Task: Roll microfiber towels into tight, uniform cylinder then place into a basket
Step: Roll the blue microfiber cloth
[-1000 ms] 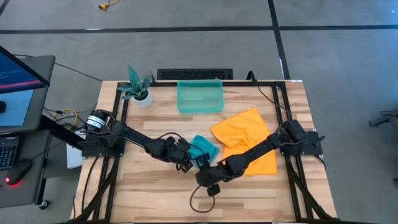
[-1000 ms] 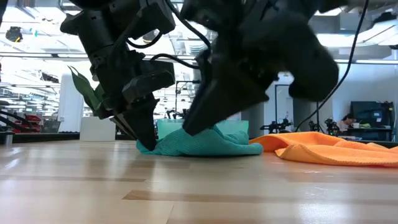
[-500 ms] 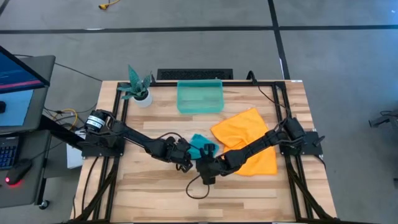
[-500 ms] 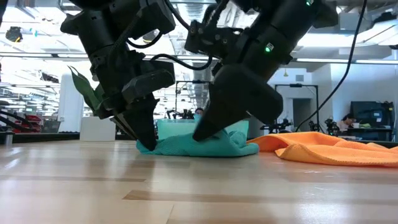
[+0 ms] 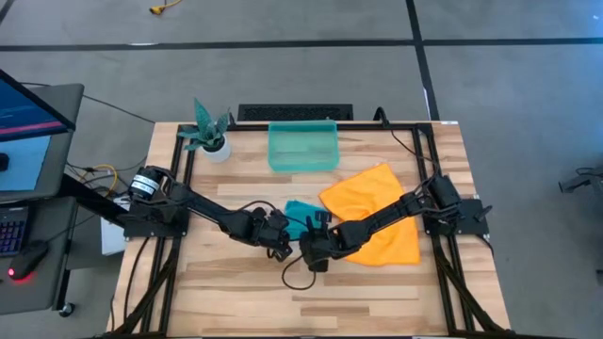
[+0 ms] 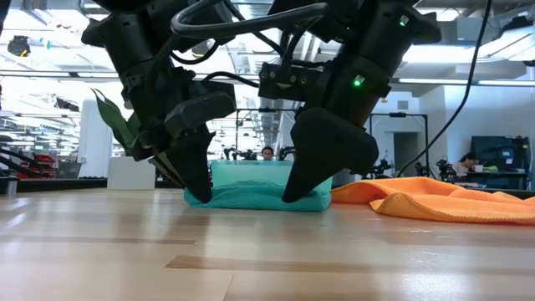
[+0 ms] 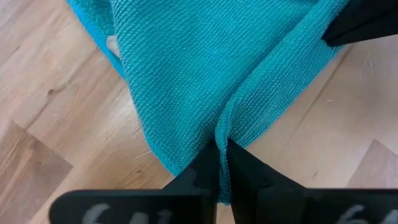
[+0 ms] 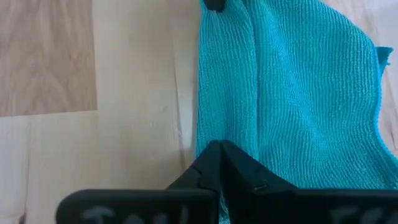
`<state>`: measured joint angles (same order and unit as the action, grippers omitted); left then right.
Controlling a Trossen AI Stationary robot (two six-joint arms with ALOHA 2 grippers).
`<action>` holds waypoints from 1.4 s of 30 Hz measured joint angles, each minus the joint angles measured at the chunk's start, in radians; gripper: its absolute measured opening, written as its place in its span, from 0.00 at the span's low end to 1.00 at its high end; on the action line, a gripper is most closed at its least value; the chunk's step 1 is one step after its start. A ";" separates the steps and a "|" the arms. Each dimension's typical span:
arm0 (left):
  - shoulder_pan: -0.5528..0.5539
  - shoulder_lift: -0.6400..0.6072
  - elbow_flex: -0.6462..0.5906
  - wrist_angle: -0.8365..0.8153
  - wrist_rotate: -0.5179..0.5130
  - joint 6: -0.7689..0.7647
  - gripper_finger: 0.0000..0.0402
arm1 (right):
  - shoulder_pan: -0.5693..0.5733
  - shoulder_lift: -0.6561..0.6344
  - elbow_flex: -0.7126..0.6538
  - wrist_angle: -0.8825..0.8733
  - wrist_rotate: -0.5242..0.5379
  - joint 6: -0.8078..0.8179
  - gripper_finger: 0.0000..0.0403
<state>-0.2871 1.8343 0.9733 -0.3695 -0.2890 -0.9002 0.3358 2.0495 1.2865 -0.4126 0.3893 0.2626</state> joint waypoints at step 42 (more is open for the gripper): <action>-0.092 -0.138 -0.006 -0.025 -0.111 0.230 0.31 | -0.003 -0.001 -0.001 0.000 -0.034 0.002 0.06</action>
<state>-0.3794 1.6965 0.9675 -0.3943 -0.4000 -0.6701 0.3332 2.0487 1.2854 -0.4126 0.3556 0.2642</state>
